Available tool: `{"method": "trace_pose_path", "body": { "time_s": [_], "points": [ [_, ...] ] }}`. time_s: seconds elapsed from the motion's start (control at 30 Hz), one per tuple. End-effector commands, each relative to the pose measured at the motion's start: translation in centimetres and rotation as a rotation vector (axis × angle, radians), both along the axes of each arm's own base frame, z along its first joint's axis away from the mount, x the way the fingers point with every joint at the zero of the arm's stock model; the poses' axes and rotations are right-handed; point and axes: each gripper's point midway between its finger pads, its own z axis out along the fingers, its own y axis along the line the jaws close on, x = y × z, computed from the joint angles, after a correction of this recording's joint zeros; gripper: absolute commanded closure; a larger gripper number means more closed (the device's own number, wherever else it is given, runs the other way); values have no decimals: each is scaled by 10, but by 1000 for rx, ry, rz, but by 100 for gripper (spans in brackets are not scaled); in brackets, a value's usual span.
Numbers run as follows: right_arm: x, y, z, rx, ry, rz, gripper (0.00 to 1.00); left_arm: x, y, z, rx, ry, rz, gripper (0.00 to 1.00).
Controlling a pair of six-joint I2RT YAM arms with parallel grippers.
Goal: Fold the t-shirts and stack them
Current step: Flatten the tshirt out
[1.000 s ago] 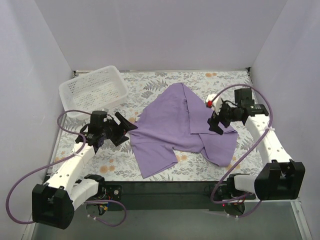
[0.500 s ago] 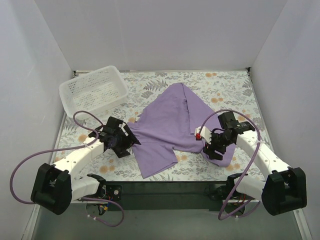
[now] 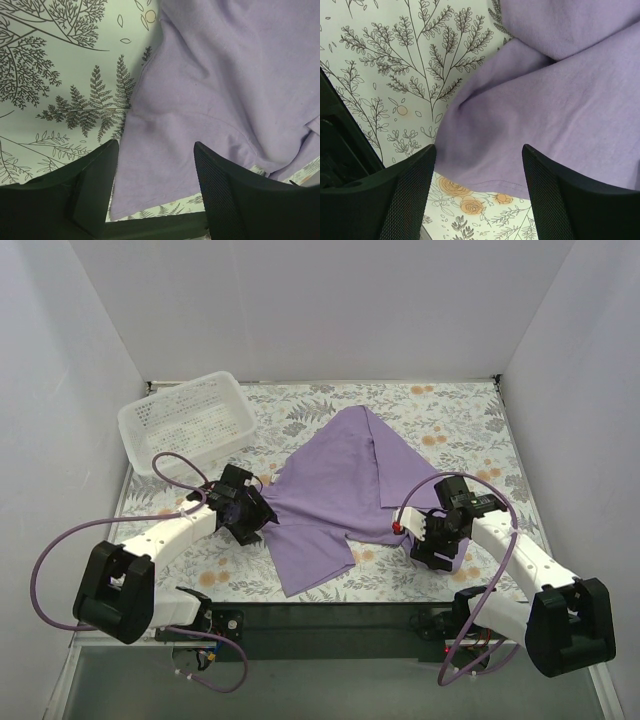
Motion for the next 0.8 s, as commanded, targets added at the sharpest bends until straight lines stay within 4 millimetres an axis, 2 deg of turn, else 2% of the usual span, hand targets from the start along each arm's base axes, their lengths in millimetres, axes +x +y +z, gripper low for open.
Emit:
{"method": "trace_pose_path", "body": {
  "time_s": [0.0, 0.4, 0.5, 0.67, 0.77],
  "points": [
    [0, -3, 0, -15, -25, 28, 24, 6, 3, 5, 21, -45, 5, 40],
    [-2, -6, -8, -38, 12, 9, 26, 12, 4, -12, 56, -26, -6, 44],
    [-2, -5, -4, -29, 0, 15, 27, 15, 9, -14, 86, -36, 3, 44],
    [-7, 8, 8, 39, -4, 49, 26, 14, 11, -20, 101, -32, -2, 44],
    [-16, 7, -3, 10, 47, 60, 26, 14, 14, -22, 111, -32, 4, 44]
  ]
}}
